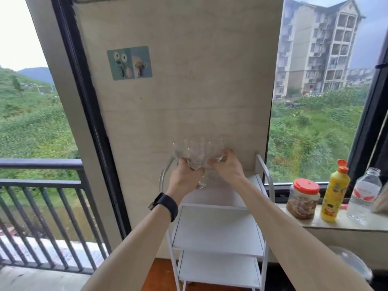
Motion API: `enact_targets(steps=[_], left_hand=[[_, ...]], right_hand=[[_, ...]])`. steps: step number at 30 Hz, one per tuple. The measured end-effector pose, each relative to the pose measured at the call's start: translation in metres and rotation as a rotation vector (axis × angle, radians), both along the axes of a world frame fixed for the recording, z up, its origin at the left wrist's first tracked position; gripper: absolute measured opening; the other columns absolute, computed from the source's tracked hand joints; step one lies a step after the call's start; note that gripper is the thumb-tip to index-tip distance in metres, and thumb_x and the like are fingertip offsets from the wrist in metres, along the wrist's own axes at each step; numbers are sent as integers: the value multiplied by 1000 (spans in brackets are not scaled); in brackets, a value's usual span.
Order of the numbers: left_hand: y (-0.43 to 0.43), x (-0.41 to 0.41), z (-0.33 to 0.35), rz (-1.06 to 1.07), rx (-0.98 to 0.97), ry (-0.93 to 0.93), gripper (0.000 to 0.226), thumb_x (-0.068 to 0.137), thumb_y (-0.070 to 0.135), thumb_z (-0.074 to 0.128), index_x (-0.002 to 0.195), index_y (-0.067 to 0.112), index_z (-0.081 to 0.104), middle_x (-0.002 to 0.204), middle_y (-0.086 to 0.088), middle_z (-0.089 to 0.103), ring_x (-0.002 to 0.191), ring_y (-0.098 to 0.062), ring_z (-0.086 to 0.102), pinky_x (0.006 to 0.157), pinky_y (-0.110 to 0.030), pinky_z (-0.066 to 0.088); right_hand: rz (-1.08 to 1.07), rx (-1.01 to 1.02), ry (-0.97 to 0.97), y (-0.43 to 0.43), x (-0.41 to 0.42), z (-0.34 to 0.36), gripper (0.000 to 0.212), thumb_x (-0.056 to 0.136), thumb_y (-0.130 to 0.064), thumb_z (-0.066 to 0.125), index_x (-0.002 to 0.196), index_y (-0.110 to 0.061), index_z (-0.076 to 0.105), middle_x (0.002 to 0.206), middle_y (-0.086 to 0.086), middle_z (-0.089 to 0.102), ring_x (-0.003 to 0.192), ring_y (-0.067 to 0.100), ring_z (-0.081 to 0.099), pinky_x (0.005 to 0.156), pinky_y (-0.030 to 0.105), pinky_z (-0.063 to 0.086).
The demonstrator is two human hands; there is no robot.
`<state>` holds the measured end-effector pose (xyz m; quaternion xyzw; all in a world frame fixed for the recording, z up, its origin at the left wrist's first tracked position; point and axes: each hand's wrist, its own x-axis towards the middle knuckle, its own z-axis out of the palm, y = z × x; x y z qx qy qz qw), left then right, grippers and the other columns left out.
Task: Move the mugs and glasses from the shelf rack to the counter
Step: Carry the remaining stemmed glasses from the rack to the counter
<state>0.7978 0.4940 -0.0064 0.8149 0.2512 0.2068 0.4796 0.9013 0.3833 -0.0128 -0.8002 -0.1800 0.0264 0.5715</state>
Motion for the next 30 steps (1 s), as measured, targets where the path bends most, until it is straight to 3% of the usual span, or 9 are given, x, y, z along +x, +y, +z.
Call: enact_targets(steps=[4,7,11,14,18,21,25,30], left_hand=[[-2,3,-2,7,-45,-26,47,87,30,69,126,19,45,112,-10,64,63,-20,69,36,-17,44],[-3,-2,-5,-23,-81,-67,42,82,29,75,115,21,49,101,-9,70,52,-18,66,57,-32,62],[-1,-18,-2,-70,-90,-121,42,81,28,81,112,19,53,85,-8,73,51,-16,68,60,-33,60],[-1,-37,9,-120,-46,-164,44,82,26,82,116,15,56,82,-8,73,59,-20,70,64,-36,61],[-5,-68,14,-222,-18,-212,43,81,25,84,115,17,58,92,-4,70,59,-20,70,64,-37,60],[-12,-88,3,-305,-38,-229,41,81,20,84,114,19,61,98,-4,68,57,-22,69,64,-40,59],[-31,-100,-28,-410,-54,-168,44,77,24,86,114,20,62,101,-7,70,57,-21,70,60,-31,59],[-85,-103,-85,-526,-116,-101,44,77,28,86,115,23,64,101,-5,72,65,-26,73,66,-38,62]], right_hand=[[4,-10,-9,-2,2,0,60,84,-37,77,133,-16,49,121,5,63,114,29,61,84,31,45],[4,-3,8,-9,-3,1,58,84,-39,75,132,-20,49,123,4,63,112,27,61,85,31,46],[12,63,10,-24,-19,5,45,82,-41,76,115,-22,52,110,6,69,94,23,68,70,32,51],[39,150,-23,-40,-43,14,40,81,-38,81,106,-25,52,99,-2,69,86,23,74,75,42,60],[83,237,-99,-68,-84,24,41,84,-28,82,114,-24,54,105,-8,71,74,13,76,76,35,60],[115,283,-79,-91,-114,9,47,84,-27,81,121,-24,53,107,-4,71,74,14,74,72,32,57],[85,283,-1,-129,-153,-34,51,83,-22,81,126,-23,54,110,-2,72,80,18,73,69,25,58],[-39,210,74,-188,-189,-96,48,82,-23,82,124,-26,58,106,-6,74,97,3,71,77,15,54]])
